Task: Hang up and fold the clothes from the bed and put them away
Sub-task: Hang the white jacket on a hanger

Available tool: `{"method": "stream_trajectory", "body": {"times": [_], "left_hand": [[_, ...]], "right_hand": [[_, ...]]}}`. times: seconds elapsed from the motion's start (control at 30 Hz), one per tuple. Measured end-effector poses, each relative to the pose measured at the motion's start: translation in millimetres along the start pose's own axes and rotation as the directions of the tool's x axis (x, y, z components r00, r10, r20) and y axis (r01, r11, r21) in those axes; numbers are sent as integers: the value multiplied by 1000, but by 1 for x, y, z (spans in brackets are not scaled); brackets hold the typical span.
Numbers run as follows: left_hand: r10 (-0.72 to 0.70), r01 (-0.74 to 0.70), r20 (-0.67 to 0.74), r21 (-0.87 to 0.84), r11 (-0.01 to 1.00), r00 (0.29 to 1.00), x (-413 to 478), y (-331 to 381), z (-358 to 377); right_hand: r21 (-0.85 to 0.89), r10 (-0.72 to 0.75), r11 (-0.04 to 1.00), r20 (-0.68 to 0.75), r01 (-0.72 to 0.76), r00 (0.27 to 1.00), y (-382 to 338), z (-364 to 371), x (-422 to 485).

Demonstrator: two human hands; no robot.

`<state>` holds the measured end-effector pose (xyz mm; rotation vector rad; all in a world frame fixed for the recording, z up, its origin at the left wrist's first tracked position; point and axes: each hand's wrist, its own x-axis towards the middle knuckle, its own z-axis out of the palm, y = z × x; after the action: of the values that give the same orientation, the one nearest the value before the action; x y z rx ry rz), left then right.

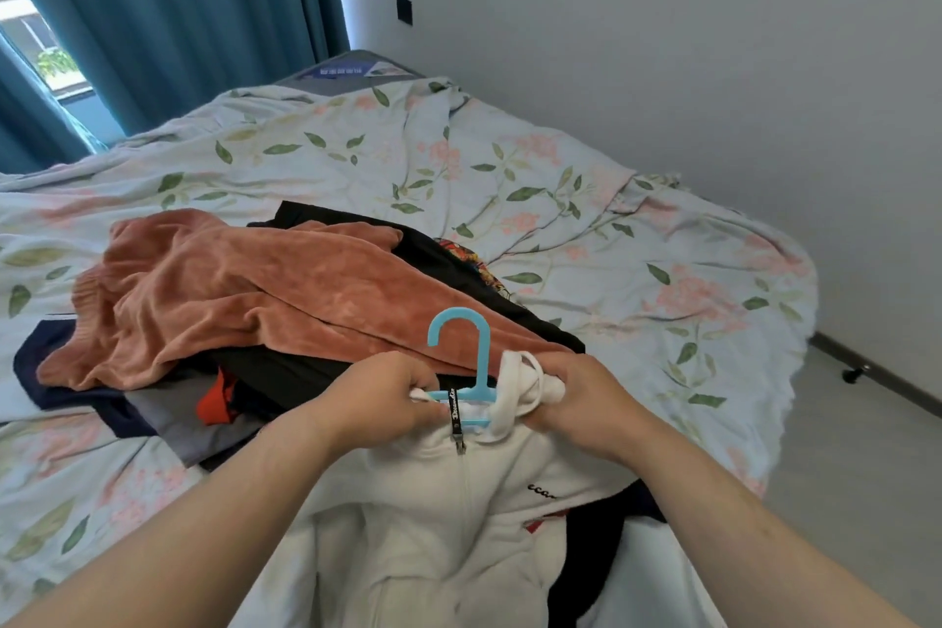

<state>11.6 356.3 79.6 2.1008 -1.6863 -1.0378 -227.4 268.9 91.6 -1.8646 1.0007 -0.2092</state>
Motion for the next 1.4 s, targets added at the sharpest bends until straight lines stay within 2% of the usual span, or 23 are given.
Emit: {"method": "stream_trajectory", "body": {"times": [0.2,0.3,0.4,0.47,0.63,0.8,0.93,1.0,1.07,1.13,1.2,1.27,1.4], "left_hand": [[-4,3,-64,-16,1000,998,-33,72,-2],[-4,9,-198,20,1000,980,-66,107,-15],[25,10,-352,97,995,936,-106,144,-38],[55,-10,-420,109,994,906,-132,169,-54],[56,82,-553,223,971,832,-196,210,-90],[3,152,-692,162,975,722,-276,232,-127],[-40,252,-766,161,954,641,-346,248,-158],[-58,282,-784,152,947,618,-382,257,-176],[-61,280,-803,135,950,593,-416,263,-192],[-82,290,-811,111,951,580,-450,270,-206],[-94,308,-824,101,946,559,-481,276,-217],[-116,303,-817,74,950,565,-510,281,-228],[-105,147,-806,-22,989,582,-578,294,-252]], "right_hand": [[-64,-82,995,-18,81,996,-3,-39,-34],[-118,-141,984,-49,134,989,-14,-66,-53],[-144,-186,974,-55,177,981,-34,-97,-72],[-180,-239,956,-10,233,971,-53,-114,-85],[-266,-394,882,33,388,918,-121,-134,-115],[-155,-502,844,109,514,858,-206,-134,-140],[-177,-549,796,192,579,813,-278,-129,-160],[-214,-627,722,199,658,753,-315,-128,-174],[-261,-739,574,244,776,629,-351,-126,-189],[-283,-779,444,346,850,522,-390,-121,-206],[-292,-779,383,408,876,477,-429,-110,-224],[-316,-792,344,408,884,454,-461,-96,-244],[-261,-835,281,407,924,369,-501,-77,-279]]}}
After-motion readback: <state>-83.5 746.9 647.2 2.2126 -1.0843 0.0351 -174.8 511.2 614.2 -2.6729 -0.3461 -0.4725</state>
